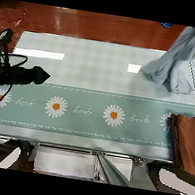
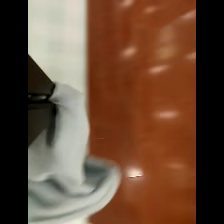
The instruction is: Fold the shirts.
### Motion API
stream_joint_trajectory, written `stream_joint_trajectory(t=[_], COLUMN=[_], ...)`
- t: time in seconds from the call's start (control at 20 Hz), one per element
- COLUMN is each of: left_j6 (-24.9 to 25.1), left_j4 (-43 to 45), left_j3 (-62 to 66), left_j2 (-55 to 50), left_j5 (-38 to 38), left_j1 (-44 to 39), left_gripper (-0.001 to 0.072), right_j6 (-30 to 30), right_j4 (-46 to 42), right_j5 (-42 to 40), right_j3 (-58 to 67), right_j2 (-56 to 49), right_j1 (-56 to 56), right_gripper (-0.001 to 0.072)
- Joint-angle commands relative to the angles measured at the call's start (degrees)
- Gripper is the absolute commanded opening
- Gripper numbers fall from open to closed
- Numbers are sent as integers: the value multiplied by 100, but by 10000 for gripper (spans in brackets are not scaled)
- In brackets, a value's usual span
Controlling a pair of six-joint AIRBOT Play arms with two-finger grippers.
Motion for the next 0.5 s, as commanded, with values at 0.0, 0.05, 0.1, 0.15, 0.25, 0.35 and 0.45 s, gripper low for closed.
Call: stream_joint_trajectory(t=[0.0,0.05,0.1,0.15,0.25,0.35,0.45], left_j6=[13,13,13,13,15,13,13], left_j4=[-111,-146,-149,-146,-50,232,256], left_j3=[-361,-361,-361,-361,-358,-358,-358], left_j2=[396,396,396,396,396,398,398], left_j5=[55,55,55,57,166,330,289], left_j1=[-2,-2,-2,-2,26,251,636], left_gripper=[509,509,509,509,509,509,509], right_j6=[-420,-492,-540,-584,-590,-590,-592], right_j4=[321,326,323,326,326,385,380], right_j5=[186,317,372,457,776,1276,1805], right_j3=[903,1062,1097,1097,1097,1097,914], right_j2=[673,811,949,1082,1246,1276,1266], right_j1=[299,490,693,918,1370,1864,2441], right_gripper=[19,19,19,19,19,19,19])
